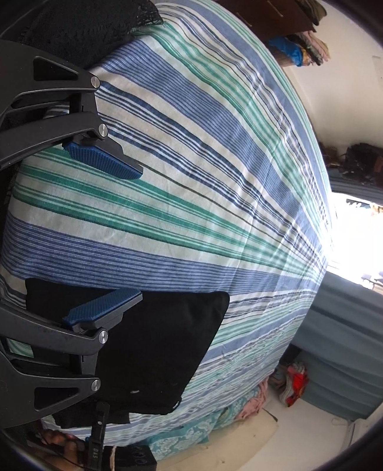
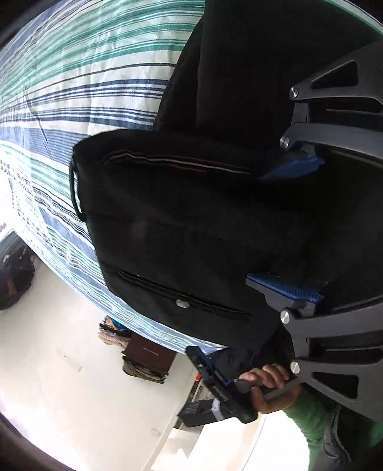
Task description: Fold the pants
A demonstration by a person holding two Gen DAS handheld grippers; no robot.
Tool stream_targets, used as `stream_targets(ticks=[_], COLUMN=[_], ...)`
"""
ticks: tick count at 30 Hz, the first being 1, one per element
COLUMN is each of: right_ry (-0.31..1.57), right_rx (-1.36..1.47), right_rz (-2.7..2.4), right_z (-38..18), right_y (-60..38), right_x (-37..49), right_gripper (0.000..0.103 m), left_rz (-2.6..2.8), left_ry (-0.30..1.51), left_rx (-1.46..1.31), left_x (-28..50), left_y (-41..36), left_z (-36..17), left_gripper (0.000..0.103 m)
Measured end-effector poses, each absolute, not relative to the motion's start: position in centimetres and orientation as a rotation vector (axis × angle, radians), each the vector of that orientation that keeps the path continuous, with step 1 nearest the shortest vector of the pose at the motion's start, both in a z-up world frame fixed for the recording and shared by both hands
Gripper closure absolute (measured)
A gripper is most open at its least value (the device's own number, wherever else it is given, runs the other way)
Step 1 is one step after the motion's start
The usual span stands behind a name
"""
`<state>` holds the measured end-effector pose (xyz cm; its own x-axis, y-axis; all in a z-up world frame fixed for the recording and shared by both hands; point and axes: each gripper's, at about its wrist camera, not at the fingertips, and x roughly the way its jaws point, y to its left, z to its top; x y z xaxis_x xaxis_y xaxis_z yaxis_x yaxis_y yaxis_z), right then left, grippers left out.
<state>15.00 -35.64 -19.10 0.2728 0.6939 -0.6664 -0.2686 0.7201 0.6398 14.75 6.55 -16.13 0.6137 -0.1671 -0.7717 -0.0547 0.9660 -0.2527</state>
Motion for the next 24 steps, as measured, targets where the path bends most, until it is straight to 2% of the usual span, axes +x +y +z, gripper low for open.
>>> stream_targets(ticks=[3,4,10,14,19,24], right_ry=[1.099,1.076,0.858,0.808,0.807,0.929], right_rx=[0.401,0.382,0.517,0.531,0.598,0.646], right_rz=[0.648,0.658,0.739,0.727,0.642,0.464], right_z=[-17.4,-16.1,-7.4,-4.9,-6.3,-13.1], right_y=[-35.0,-34.8,-37.1,-39.5,-44.6,-49.0], right_x=[14.7,14.7,12.4,10.4,7.6,5.4], right_gripper=[0.082,0.084,0.088,0.088,0.088,0.089], left_rz=[-0.044,-0.038,-0.049,-0.086,-0.142,-0.208], left_ry=[0.915,0.917,0.887,0.86,0.835,0.825], left_rx=[-0.301,-0.317,-0.337,-0.301,-0.231,-0.135], left_x=[14.9,14.9,14.7,14.3,13.9,13.3], left_y=[7.5,7.8,8.2,7.3,5.5,2.5], left_z=[-16.3,-16.3,-15.4,-14.5,-13.7,-13.5], left_gripper=[0.026,0.026,0.026,0.026,0.026,0.026])
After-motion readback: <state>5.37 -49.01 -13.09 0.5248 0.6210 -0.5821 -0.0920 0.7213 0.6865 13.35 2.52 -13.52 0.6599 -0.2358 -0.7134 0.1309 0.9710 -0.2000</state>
